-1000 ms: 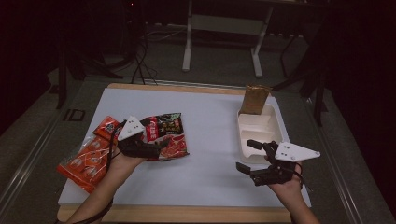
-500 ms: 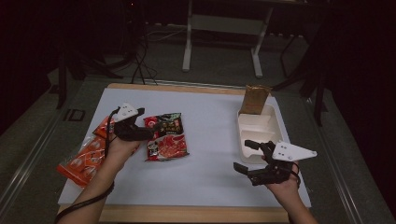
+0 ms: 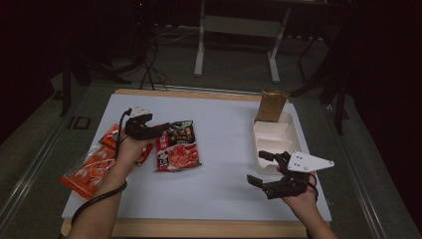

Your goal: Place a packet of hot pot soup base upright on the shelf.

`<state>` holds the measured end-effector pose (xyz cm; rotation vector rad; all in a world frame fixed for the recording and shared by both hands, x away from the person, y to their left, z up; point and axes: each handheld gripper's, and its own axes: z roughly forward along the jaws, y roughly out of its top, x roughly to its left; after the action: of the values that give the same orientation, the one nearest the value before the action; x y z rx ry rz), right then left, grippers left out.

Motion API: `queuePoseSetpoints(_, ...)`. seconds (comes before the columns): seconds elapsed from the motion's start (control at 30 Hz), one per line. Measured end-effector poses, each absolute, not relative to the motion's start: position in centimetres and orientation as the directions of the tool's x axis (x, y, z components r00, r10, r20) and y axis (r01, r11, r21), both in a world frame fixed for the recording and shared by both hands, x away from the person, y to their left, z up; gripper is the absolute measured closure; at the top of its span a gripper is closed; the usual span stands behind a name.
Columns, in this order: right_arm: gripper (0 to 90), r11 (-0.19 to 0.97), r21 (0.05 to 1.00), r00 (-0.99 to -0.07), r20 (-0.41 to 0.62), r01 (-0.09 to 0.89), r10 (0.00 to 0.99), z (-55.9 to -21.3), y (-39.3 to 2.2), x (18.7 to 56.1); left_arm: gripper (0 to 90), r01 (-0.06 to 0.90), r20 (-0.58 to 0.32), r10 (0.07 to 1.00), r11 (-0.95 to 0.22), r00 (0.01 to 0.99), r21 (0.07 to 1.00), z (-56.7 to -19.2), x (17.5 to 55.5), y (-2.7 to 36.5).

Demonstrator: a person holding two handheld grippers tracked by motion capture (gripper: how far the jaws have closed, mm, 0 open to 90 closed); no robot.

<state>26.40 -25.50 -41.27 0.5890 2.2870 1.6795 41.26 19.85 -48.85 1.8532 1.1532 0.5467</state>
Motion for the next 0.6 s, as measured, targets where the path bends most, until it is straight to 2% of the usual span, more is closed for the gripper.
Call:
queuePoseSetpoints(0.1,14.4,0.260,0.949,-0.890,0.043,0.179,0.453,-41.4,-25.4,26.4,25.9,0.549,-0.107,0.893,-0.170,0.436,0.818,-49.6,41.8,20.0)
queuePoseSetpoints(0.17,14.4,0.262,0.948,-0.891,0.045,0.181,0.452,-41.4,-25.4,26.4,29.8,0.583,-0.115,0.906,-0.162,0.408,0.796,-49.9,42.2,20.0)
queuePoseSetpoints(0.3,14.4,0.264,0.948,-0.894,0.045,0.180,0.447,-41.4,-25.4,26.4,35.4,0.598,-0.086,0.915,-0.183,0.393,0.780,-50.4,42.5,19.8)
queuePoseSetpoints(0.5,14.4,0.261,0.947,-0.893,0.053,0.187,0.448,-41.5,-25.6,26.5,36.9,0.683,-0.147,0.919,-0.158,0.366,0.714,-51.2,43.4,19.9)
queuePoseSetpoints(0.6,14.4,0.268,0.945,-0.894,0.051,0.188,0.446,-41.6,-25.5,26.5,36.9,0.710,-0.147,0.924,-0.162,0.353,0.685,-51.8,43.8,19.7)
